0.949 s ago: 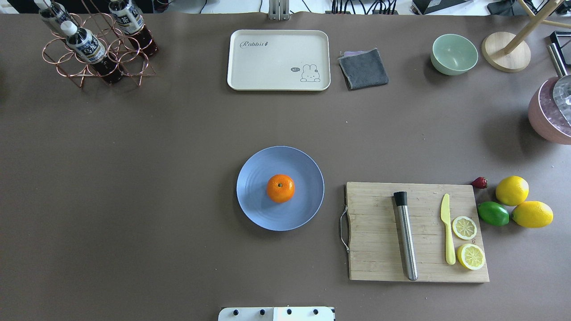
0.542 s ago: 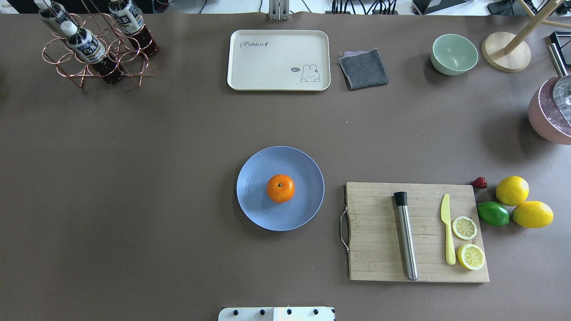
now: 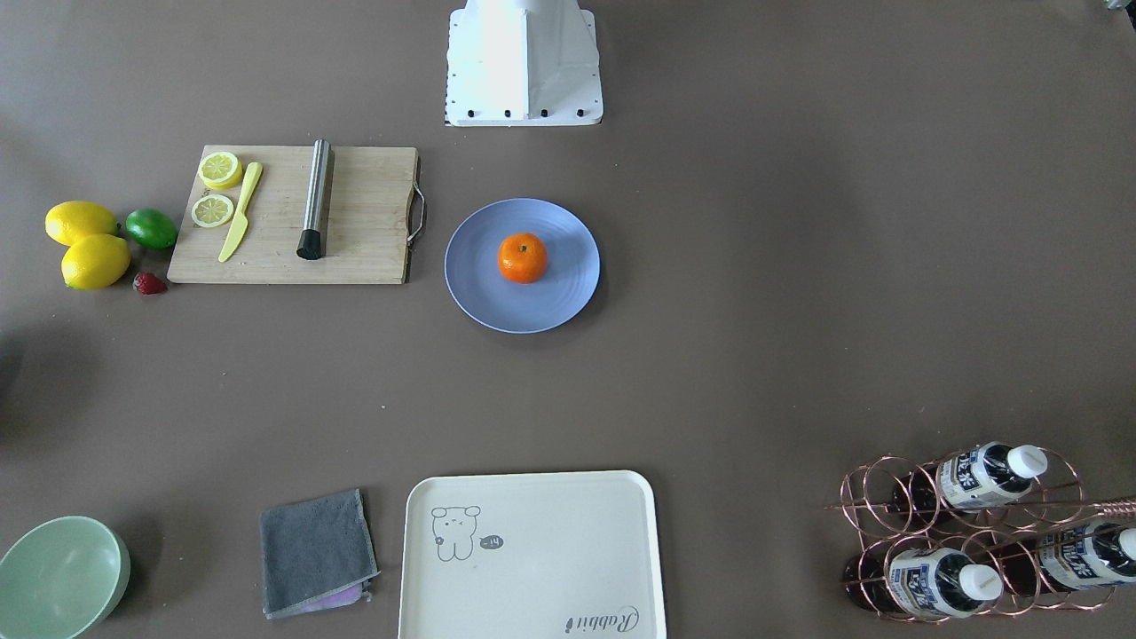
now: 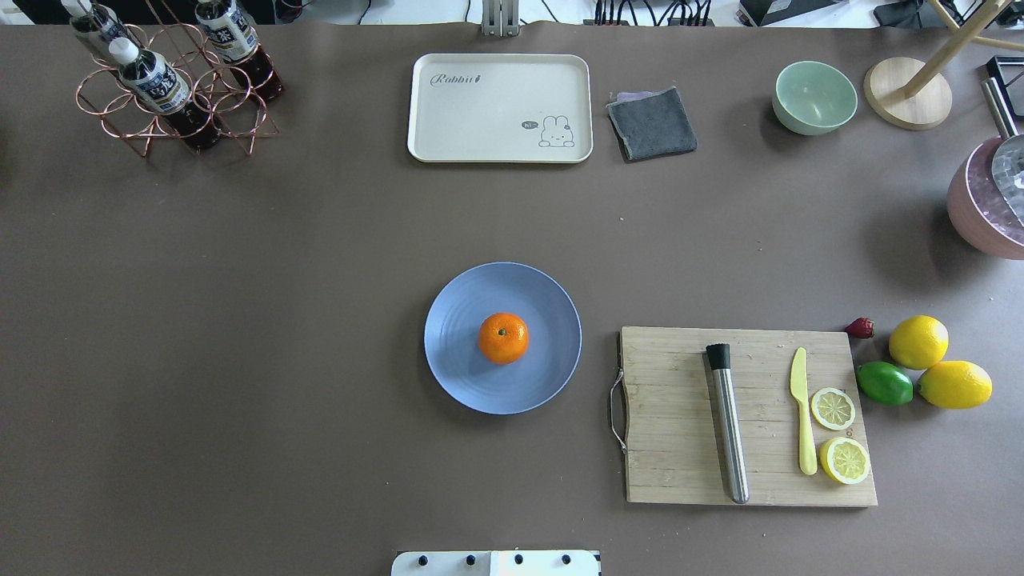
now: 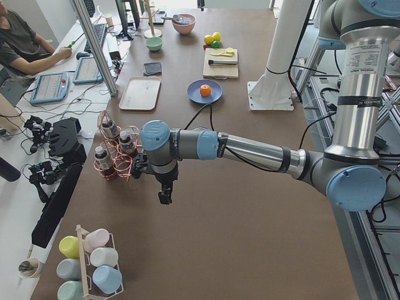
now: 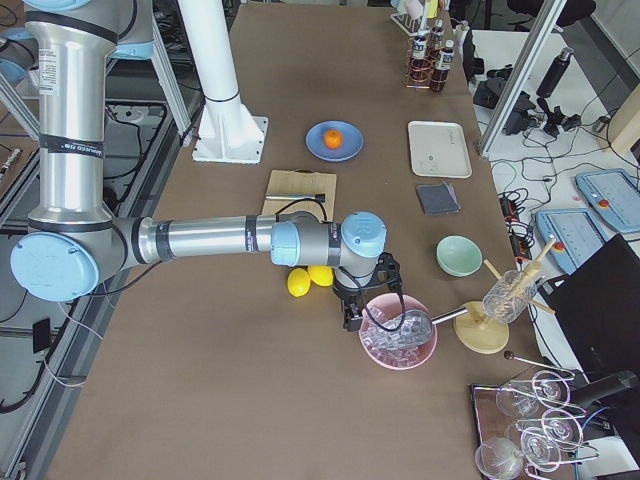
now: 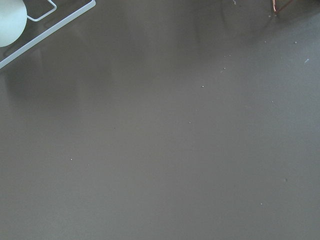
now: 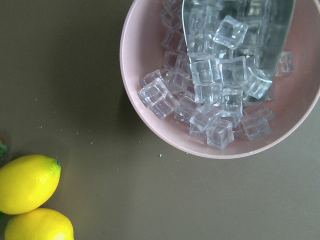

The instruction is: Pick orange to plate

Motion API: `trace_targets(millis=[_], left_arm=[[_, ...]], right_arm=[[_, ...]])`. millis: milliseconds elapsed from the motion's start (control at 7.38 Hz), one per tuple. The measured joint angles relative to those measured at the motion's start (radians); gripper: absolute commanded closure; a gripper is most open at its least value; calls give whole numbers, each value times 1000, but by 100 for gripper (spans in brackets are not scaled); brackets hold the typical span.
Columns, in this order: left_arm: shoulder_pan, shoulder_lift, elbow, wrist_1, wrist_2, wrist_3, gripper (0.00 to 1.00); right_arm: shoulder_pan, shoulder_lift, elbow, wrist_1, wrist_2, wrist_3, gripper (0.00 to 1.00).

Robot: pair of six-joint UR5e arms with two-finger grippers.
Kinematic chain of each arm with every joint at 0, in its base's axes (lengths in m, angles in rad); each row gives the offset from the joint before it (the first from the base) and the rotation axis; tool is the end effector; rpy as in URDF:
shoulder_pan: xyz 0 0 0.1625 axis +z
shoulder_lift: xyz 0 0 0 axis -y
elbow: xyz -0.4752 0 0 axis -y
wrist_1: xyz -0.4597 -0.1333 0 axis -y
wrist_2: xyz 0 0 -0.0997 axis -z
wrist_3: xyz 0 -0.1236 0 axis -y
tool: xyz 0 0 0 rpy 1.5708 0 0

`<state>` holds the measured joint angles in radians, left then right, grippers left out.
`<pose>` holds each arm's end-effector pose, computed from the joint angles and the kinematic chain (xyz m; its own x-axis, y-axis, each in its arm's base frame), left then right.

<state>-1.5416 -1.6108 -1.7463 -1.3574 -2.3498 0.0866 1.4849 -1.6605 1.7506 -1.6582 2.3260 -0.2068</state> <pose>-0.0299 -0.5691 0.6268 0.7061 0.1086 -0.6998 -0.0906 0.9939 0.0629 0.0042 -0.5175 0.6842 0.6922 -0.2675 0.6703 0.2329 0.9619 0.1434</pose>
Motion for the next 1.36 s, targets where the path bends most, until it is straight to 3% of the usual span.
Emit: trace_targets(millis=[1356], left_arm=[[-13, 6, -2, -8, -2, 1, 2]], right_arm=[[6, 6, -22, 2, -6, 1, 0]])
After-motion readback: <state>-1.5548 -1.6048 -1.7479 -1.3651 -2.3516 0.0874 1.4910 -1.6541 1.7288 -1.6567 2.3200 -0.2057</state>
